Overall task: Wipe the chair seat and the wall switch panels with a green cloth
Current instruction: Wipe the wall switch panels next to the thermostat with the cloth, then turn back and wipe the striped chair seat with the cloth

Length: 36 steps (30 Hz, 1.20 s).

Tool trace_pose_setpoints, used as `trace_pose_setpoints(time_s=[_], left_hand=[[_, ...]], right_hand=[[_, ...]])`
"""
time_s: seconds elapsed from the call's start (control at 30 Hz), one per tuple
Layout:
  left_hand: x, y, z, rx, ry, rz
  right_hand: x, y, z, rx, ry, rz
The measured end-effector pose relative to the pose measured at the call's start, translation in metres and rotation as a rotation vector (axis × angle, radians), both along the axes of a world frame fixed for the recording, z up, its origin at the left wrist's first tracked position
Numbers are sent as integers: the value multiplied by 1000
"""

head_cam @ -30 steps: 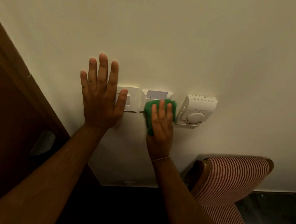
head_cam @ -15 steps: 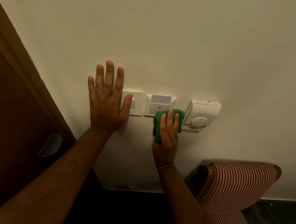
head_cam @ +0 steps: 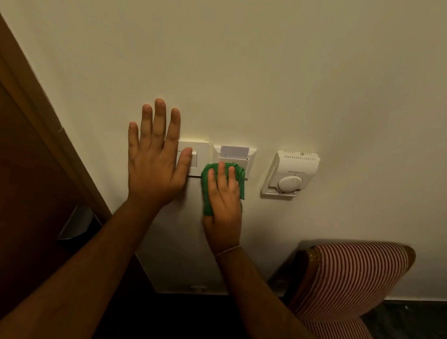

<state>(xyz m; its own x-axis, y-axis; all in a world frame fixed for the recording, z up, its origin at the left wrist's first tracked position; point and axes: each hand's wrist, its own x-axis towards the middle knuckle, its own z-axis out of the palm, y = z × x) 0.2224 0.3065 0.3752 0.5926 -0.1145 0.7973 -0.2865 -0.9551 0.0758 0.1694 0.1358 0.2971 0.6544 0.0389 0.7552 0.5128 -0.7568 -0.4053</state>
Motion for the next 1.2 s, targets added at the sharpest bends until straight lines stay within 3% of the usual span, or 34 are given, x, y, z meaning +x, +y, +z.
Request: trace_pose_setpoints(time_s=[0.3,0.6,0.83,1.2], left_hand=[[-102,8,-48,32,199,122],[-140,-53,-79,45,252,9],[-157,-104,-137,45,412,-144],[-184,-211,-256,130,746,-373]], right_hand=[[-27,-43,36,-100,-74,47],[-71,-99,27,-243,-11,9],[-121,-161,-30,-289,158,-55],[-205,-300,-178,-235,688,-217]])
